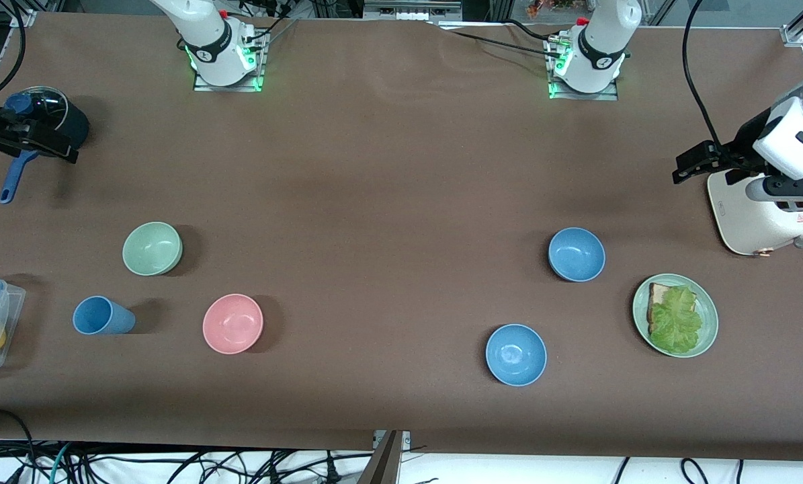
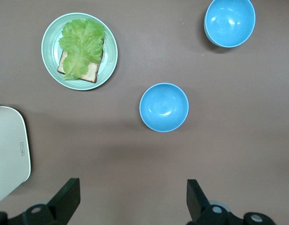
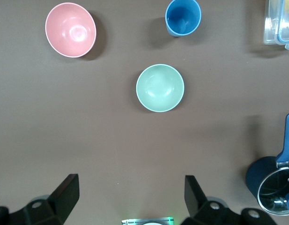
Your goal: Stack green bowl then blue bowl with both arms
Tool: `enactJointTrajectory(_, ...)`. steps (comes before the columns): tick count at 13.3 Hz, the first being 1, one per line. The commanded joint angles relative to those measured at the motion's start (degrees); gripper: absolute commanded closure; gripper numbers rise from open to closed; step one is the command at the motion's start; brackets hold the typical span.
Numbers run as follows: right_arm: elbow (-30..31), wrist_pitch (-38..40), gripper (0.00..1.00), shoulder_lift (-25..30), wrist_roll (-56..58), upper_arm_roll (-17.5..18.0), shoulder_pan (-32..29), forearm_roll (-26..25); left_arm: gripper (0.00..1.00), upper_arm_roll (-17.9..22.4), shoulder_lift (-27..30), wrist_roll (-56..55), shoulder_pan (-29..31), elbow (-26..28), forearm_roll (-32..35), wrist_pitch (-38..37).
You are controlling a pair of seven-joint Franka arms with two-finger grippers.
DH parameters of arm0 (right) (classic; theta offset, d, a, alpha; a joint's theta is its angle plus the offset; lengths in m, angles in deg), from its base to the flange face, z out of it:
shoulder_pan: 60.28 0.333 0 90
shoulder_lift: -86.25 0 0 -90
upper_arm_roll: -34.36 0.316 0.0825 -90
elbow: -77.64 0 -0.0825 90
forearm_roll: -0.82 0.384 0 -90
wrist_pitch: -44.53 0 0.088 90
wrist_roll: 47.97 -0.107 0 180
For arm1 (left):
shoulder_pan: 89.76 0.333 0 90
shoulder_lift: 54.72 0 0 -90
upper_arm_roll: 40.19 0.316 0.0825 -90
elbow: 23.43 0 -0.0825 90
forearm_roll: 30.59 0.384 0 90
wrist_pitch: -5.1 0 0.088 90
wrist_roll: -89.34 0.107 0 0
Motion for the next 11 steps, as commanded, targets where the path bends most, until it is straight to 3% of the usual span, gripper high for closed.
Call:
enactJointTrajectory(1, -1.0, 0.9, 0.01, -0.3, 0.8, 0.4, -0.6, -0.2, 0.0, -0.4, 0.5, -0.5, 0.2, 0.2, 1.1, 0.2)
enactJointTrajectory(11, -1.2, 0.8, 0.01, -0.4, 1.3, 0.4, -0.7, -0.4, 0.0, -0.4, 0.5, -0.5, 0.2, 0.2, 1.2, 0.2)
